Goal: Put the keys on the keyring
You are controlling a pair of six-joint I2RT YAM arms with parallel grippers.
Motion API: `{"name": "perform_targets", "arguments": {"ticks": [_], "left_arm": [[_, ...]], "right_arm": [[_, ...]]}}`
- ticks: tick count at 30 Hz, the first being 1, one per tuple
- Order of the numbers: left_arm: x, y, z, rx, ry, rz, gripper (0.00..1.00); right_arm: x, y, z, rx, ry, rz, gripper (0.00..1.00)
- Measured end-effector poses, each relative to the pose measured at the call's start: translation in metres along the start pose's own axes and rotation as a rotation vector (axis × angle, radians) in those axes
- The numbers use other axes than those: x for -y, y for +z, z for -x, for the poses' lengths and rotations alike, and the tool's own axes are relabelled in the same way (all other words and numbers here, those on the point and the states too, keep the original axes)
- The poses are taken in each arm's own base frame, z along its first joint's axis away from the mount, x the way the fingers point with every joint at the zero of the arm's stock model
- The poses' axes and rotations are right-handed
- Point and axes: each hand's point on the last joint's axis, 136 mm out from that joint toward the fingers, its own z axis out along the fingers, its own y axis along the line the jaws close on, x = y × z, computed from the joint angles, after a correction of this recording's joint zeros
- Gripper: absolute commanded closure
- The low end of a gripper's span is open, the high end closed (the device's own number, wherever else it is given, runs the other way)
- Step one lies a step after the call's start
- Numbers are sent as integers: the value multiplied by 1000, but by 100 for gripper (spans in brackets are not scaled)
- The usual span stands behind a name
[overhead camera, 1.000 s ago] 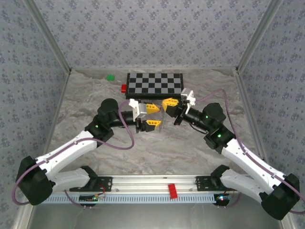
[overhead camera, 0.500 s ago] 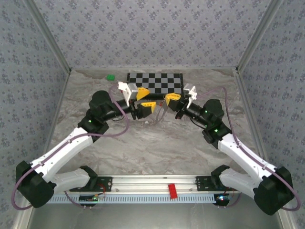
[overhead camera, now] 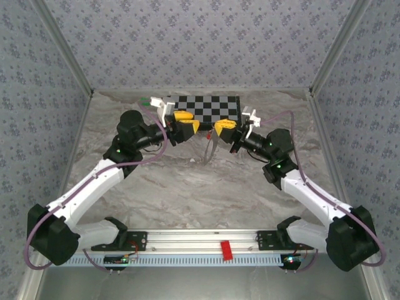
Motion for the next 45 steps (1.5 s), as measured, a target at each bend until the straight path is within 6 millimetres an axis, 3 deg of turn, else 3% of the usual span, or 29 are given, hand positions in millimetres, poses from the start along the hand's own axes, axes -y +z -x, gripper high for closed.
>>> {"name": "perform_targets", "arguments": {"ticks": [16,28,34,39,45], "left_arm": [[13,11,-9,-19,-66,-154,54],[24,17,-14,-31,-67,-218,57],[26,19,-16,-36,-61,-231,65],[26,20,-19,-43,-64,-237,66],[29,22,-22,-50,-65,-254,82]], "right_arm": [[-14,5,14,80,42,127,100],[-16,7,9,70,53,147,100],[-17,9,7,66,57,151,100],[-19,10,6,64,58,160,100],[-22,11,3,56,63,175,100]]}}
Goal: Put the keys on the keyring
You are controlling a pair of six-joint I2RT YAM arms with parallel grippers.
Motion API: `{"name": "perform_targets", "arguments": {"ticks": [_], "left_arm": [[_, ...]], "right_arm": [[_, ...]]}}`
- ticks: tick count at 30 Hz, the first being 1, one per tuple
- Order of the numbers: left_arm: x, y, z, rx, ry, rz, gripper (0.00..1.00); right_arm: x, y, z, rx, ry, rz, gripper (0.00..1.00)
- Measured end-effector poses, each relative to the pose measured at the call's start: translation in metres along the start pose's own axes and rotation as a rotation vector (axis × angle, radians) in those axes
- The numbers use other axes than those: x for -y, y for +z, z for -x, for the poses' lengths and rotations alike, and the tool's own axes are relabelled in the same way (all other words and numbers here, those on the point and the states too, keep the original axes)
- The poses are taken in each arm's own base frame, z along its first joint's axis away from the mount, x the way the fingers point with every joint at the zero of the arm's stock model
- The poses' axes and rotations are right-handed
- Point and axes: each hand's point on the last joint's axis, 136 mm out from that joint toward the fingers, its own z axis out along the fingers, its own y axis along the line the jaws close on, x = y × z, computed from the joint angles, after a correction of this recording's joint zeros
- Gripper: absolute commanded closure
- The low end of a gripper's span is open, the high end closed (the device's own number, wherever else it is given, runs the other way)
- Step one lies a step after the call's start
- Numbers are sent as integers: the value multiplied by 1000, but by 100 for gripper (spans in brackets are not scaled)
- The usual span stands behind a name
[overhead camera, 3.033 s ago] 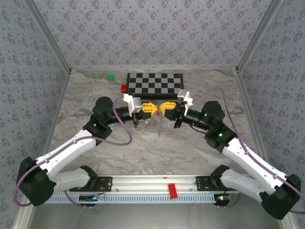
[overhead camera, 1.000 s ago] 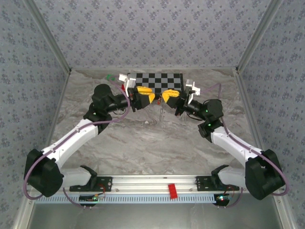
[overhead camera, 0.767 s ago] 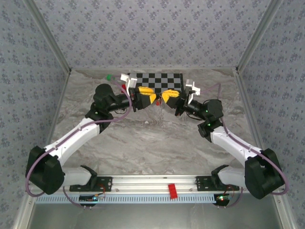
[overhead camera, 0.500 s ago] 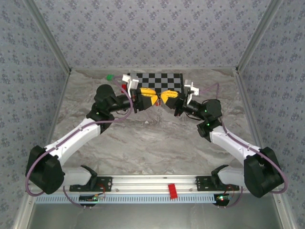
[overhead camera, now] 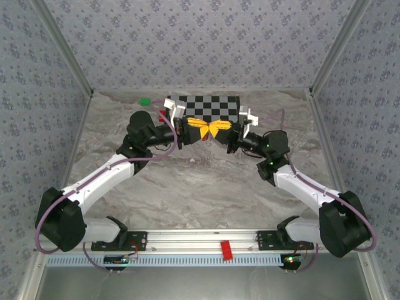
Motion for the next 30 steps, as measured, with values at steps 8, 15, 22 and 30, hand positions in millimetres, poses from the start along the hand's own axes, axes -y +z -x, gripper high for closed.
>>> {"name": "perform_targets", "arguments": {"ticks": [8,15,22,30], "left_arm": [[3,1,0,0,18,-10,100],[-3,1,-7,-37,39,16,100],[-12,2,-27,-140,79,69,100],[-16,0,-45,-284,202,120,100]], "right_arm": [[-1,0,1,3,-3,5,100],[5,-5,-5,-25,15,-23,74],[2,-23,-3,-105,-35,-110,71],[6,-34,-11,-301,-78,-234,73]]}}
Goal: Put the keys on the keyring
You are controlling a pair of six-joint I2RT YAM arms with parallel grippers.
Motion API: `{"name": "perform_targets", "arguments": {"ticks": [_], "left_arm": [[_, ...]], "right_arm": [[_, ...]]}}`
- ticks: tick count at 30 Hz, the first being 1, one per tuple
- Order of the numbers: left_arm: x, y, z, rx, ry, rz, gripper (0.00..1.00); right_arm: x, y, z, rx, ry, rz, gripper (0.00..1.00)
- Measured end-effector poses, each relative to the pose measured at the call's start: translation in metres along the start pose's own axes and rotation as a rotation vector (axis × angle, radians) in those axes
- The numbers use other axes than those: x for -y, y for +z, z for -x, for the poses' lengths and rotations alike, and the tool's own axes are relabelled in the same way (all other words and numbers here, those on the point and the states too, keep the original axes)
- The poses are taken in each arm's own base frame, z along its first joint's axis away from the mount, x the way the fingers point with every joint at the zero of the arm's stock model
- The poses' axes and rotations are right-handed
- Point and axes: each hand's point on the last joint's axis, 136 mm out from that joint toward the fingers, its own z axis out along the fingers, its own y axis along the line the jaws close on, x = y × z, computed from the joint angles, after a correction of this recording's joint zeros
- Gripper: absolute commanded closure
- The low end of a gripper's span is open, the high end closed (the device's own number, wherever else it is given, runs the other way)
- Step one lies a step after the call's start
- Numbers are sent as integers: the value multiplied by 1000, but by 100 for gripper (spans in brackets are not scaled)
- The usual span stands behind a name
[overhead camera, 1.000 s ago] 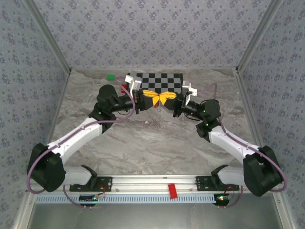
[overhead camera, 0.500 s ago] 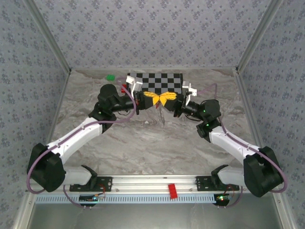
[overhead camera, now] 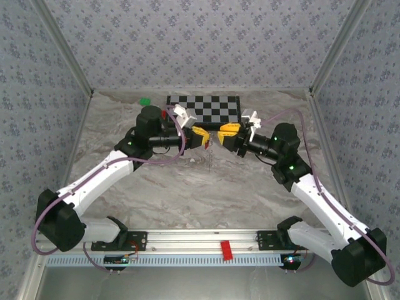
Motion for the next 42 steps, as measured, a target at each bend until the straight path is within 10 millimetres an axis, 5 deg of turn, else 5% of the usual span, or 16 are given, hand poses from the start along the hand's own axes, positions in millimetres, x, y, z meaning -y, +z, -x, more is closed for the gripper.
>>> {"name": "perform_targets", "arguments": {"ticks": [19,29,42], "left_arm": [[1,-1,-39,-231,73,-5,100],[4,0,-40,-235,75,-16,100],[7,0,-43,-247,66,-23,100]], "right_arm": [[-1,20,-63,-404,-4,31,75],[-5,23,-73,-432,12,80,77],[-14,28,-80,-448,14,134,94]]}}
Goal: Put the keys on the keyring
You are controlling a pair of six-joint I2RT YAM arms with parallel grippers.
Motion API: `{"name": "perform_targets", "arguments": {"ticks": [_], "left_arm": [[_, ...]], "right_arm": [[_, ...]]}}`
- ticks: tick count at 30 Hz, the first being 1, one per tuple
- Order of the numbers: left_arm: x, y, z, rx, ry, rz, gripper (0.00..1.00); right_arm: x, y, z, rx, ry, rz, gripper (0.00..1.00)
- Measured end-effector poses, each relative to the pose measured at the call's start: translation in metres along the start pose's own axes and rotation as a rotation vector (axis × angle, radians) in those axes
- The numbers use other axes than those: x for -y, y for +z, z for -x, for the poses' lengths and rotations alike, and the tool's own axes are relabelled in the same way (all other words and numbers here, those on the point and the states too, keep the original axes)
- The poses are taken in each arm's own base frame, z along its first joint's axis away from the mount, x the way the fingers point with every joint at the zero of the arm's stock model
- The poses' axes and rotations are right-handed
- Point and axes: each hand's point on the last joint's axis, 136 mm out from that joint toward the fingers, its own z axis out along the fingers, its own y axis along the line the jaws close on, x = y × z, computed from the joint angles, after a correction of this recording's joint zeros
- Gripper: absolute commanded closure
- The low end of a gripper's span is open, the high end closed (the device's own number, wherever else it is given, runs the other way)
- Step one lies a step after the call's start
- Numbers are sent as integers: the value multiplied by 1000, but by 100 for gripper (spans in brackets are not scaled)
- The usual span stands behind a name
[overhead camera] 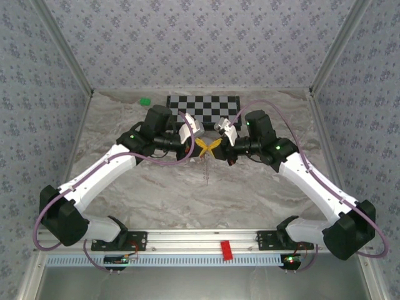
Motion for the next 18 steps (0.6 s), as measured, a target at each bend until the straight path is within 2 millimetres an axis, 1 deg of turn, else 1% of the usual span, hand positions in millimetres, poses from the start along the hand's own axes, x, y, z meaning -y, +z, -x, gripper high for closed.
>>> {"name": "perform_targets", "arguments": {"ticks": [1,6,7,9,10,12,14,18], "left_arm": [[0,0,0,-2,-2,0,100],[0,0,-1,-2,-2,0,100],[0,0,0,-2,-3,1,97],[-1,0,0,1,-3,4,77],[-2,0,1,5,-9,8,72],[-5,-2,5,21,-14,17,68],[-4,-5,15,62,-10,24,66],[-6,-23,36,197,-17,61,63]], "right_arm": [[0,0,0,-1,0,3,100],[-1,0,0,0,-10,7,100],[-1,0,1,2,-11,6,100],[0,1,1,15,-18,4,100],[0,1,2,27,-21,5,100],[-1,1,2,52,-25,4,100],[-1,1,3,89,-27,1,100],[6,-1,8,190,-21,-15,100]]}}
